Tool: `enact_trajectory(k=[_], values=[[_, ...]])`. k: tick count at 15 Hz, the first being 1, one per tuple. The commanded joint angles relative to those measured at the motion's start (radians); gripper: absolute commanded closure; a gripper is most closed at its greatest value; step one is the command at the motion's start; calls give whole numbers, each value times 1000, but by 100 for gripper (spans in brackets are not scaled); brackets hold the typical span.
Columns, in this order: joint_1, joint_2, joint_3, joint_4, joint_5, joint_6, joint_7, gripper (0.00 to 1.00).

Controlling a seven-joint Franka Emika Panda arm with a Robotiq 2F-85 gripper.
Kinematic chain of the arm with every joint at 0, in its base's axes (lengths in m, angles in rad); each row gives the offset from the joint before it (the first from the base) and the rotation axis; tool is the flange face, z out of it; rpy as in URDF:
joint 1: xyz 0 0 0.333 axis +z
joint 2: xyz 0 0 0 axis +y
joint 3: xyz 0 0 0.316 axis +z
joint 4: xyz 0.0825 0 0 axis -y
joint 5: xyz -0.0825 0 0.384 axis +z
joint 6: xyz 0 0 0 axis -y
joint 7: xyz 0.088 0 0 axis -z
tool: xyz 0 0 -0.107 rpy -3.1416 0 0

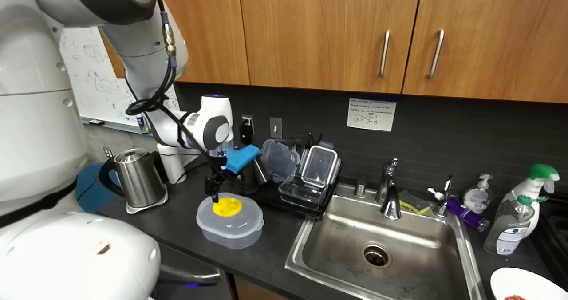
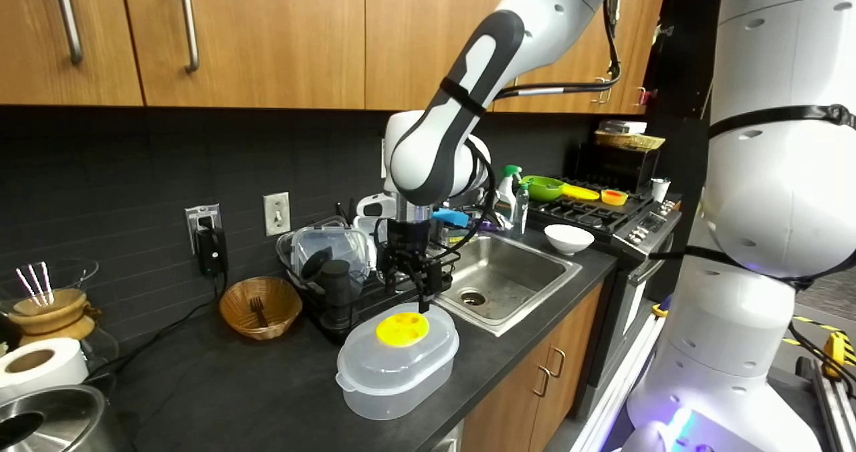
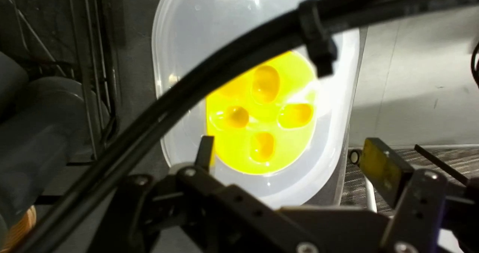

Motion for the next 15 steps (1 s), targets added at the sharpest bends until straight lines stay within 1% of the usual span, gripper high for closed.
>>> enact_trajectory(k=[1,15], values=[[-27,13,29,0,33,27,-20,0],[-63,34,71,-24,81,88,-29,0]])
